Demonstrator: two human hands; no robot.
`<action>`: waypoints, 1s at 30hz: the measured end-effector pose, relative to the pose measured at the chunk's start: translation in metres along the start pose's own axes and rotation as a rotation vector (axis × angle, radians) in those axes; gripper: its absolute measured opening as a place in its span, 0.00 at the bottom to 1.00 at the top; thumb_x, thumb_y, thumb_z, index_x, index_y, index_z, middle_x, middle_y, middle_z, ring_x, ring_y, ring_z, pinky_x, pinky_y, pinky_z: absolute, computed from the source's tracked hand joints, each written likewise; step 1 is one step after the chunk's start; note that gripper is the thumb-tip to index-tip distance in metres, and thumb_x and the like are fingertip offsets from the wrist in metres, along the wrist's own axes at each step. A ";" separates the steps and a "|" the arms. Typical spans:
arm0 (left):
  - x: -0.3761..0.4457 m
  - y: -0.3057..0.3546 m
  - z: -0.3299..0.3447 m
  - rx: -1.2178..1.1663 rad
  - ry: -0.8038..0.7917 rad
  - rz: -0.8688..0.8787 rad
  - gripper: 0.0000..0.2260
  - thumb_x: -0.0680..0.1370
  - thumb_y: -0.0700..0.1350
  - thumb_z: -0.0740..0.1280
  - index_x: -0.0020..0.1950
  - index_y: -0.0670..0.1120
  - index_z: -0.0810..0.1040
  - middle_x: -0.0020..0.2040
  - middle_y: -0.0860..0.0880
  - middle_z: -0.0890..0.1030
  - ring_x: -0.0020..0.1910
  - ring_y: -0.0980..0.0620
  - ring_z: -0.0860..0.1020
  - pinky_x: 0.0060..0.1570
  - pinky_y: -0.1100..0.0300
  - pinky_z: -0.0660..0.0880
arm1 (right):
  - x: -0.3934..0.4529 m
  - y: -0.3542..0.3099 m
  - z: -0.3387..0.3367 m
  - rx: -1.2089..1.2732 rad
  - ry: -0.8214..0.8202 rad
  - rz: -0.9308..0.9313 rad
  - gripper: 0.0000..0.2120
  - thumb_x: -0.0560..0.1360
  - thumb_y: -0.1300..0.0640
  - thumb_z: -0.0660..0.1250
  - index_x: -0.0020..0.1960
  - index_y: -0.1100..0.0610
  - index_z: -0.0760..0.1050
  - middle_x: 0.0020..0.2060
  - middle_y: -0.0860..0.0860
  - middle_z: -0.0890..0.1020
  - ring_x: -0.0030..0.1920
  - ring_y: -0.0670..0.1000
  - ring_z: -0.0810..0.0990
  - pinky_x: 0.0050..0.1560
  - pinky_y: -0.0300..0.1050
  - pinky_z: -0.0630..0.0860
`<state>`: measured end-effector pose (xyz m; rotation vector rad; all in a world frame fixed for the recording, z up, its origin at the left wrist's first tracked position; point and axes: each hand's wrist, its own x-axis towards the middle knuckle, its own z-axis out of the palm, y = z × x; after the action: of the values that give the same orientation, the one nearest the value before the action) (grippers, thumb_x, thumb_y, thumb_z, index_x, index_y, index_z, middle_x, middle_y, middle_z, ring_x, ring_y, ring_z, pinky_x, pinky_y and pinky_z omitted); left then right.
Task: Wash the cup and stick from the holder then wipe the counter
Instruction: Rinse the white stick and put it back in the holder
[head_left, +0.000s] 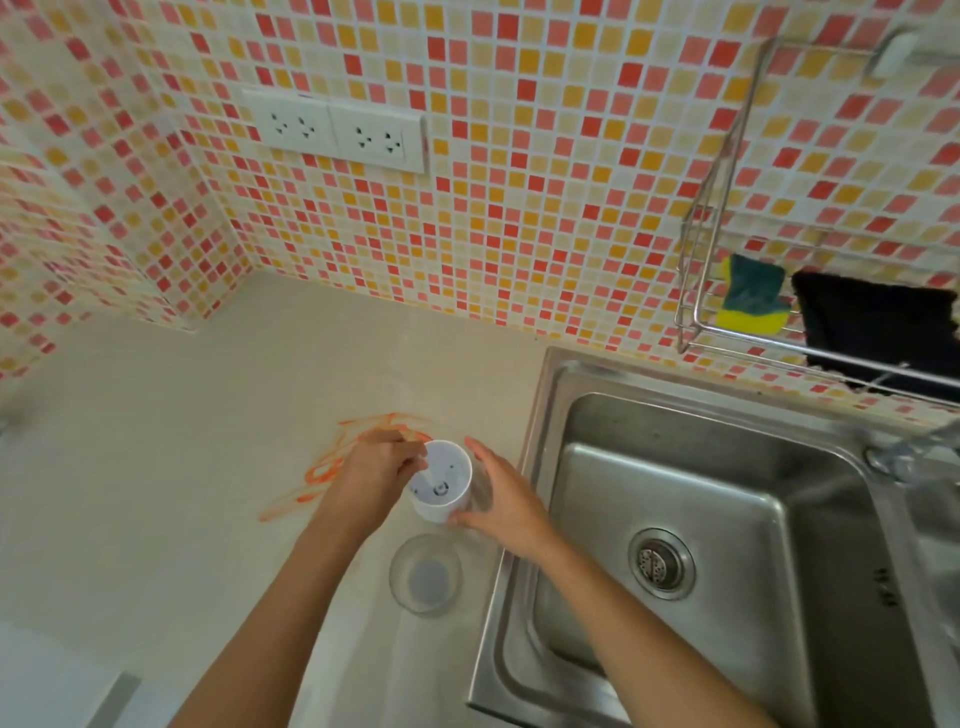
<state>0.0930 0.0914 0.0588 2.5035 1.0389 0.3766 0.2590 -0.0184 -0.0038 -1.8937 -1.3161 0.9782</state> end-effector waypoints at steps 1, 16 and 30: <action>0.000 0.000 0.001 -0.007 -0.004 0.006 0.03 0.72 0.37 0.73 0.44 0.42 0.85 0.39 0.45 0.82 0.40 0.43 0.80 0.42 0.62 0.67 | 0.001 0.001 0.001 0.000 0.000 0.001 0.48 0.64 0.47 0.79 0.77 0.48 0.57 0.73 0.46 0.65 0.72 0.45 0.64 0.67 0.36 0.59; -0.005 0.001 0.010 0.026 0.027 0.079 0.04 0.72 0.36 0.73 0.46 0.42 0.84 0.37 0.44 0.81 0.39 0.40 0.79 0.39 0.60 0.68 | 0.007 -0.012 0.006 0.071 -0.030 -0.013 0.39 0.62 0.50 0.79 0.68 0.39 0.65 0.61 0.38 0.75 0.60 0.41 0.74 0.58 0.40 0.72; -0.001 -0.002 0.004 0.044 0.028 0.130 0.05 0.73 0.35 0.72 0.47 0.42 0.85 0.39 0.45 0.82 0.40 0.43 0.80 0.39 0.60 0.71 | 0.007 -0.012 0.007 0.085 -0.046 -0.016 0.39 0.63 0.49 0.78 0.69 0.42 0.65 0.63 0.41 0.75 0.62 0.44 0.74 0.62 0.45 0.73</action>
<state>0.0926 0.0911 0.0539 2.6206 0.9064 0.4321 0.2494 -0.0071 0.0009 -1.8037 -1.2932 1.0584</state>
